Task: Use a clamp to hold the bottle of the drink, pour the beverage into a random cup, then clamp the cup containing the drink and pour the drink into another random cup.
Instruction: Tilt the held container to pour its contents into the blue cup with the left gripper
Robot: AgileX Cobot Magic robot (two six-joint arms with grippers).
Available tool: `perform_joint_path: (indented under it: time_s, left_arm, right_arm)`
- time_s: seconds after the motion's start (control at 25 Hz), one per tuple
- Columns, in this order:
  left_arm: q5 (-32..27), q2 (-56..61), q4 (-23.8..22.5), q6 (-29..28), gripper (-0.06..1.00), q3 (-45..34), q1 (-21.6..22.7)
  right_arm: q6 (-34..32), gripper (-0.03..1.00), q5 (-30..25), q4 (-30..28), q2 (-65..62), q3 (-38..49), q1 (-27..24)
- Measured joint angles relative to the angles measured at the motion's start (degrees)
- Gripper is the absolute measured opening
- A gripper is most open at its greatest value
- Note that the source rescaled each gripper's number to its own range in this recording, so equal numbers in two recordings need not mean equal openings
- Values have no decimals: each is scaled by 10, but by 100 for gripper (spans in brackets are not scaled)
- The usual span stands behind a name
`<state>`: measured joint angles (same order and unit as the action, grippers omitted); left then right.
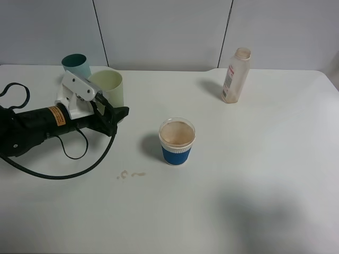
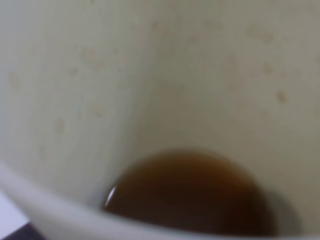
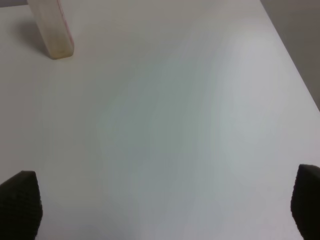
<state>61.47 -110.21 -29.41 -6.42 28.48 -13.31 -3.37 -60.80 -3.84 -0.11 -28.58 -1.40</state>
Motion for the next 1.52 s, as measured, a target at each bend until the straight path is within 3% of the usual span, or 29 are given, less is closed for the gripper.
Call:
perform_joint_path:
  time_s: [0.44,0.8,1.0,1.12,1.16,1.2,1.32,1.52]
  left_arm:
    - [-88,46,16,-2,3,-6,0]
    - [-205,112,96,-4,3,-7,0]
    - [-261,147,202,5,3,-7,-19]
    - [-282,154,276,50,3,-7,-41]
    - [-282,154,276,50,3,-7,-41]
    - [-286,155,326,100,3,-7,-59]
    - [-290,155,410,178,3,-7,-92]
    - [-290,155,501,284,3,-7,-139]
  right_arm:
    - [0,100,0,0,0,0,0]
    - [0,100,0,0,0,0,0]
    - [0,100,0,0,0,0,0]
    - [0,100,0,0,0,0,0]
    - [0,100,0,0,0,0,0]
    - [0,100,0,0,0,0,0]
    - [0,100,0,0,0,0,0]
    - [0,100,0,0,0,0,0]
